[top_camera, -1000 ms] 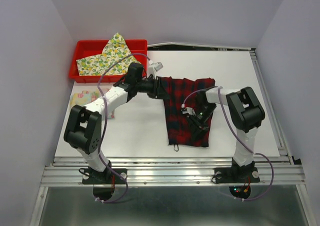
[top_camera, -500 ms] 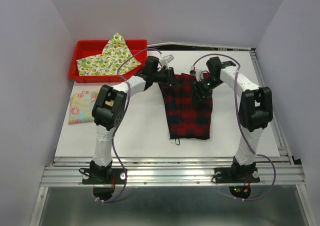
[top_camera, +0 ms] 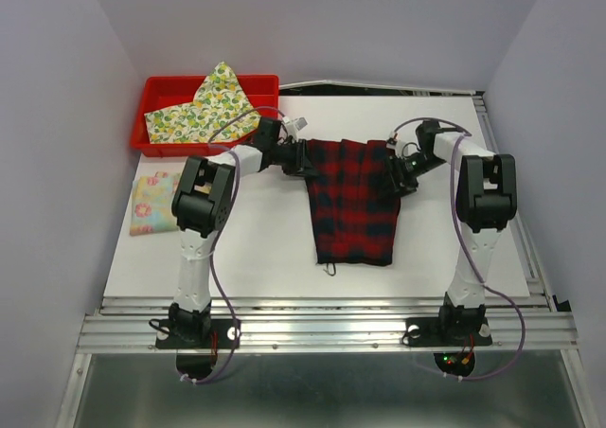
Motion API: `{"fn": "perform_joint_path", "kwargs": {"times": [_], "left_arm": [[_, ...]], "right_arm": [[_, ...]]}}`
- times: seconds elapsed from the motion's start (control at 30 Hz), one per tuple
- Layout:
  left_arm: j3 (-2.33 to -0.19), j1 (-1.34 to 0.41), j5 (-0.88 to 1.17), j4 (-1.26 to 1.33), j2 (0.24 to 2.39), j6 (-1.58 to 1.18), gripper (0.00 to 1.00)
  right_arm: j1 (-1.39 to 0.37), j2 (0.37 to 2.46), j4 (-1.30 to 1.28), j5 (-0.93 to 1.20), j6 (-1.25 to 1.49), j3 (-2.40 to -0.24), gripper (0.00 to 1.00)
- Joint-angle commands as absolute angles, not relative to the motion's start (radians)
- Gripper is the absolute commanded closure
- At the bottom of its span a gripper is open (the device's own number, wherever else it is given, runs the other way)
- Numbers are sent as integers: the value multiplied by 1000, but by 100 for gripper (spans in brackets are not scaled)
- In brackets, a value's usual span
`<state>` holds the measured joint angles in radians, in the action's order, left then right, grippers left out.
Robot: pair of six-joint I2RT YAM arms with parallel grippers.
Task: Fold and stack the skirts
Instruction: Fold the skirt
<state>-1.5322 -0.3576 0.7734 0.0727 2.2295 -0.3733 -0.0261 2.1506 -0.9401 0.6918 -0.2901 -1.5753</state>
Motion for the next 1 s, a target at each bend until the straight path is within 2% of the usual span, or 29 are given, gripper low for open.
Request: {"fn": "perform_joint_path", "kwargs": {"times": [0.0, 0.07, 0.13, 0.17, 0.2, 0.23, 0.37, 0.47, 0.53, 0.6, 0.8, 0.97], "left_arm": [[-1577, -414, 763, -124, 1981, 0, 56], [-1539, -434, 683, -265, 1838, 194, 42], [-1449, -468, 542, -284, 1722, 416, 30], [-1321, -480, 497, -253, 1591, 483, 10], [-1251, -485, 430, -226, 1456, 603, 2], [-1112, -491, 408, -166, 1387, 661, 2], [-843, -503, 351, -34, 1126, 880, 2], [-709, -538, 368, -51, 1014, 1120, 2], [-620, -586, 339, -28, 967, 1181, 2], [-560, -638, 304, 1, 942, 1233, 2], [-318, -932, 68, 359, 943, 1287, 2], [-321, -1046, 46, 443, 1083, 1232, 2]], "right_arm": [[-38, 2122, -868, 676, -273, -1551, 35], [-50, 2031, -917, 727, -258, -1562, 31], [-67, 1971, -957, 756, -253, -1569, 27], [-90, 1918, -968, 762, -252, -1565, 26], [-106, 1896, -983, 764, -258, -1549, 26], [-124, 1879, -995, 761, -264, -1540, 26], [-219, 1839, -1016, 736, -282, -1456, 26], [-290, 1819, -971, 729, -256, -1366, 23], [-333, 1810, -924, 716, -235, -1326, 21], [-356, 1815, -902, 710, -226, -1287, 19], [-390, 1867, -810, 690, -193, -1229, 21], [-390, 1936, -761, 661, -166, -1207, 25]]}}
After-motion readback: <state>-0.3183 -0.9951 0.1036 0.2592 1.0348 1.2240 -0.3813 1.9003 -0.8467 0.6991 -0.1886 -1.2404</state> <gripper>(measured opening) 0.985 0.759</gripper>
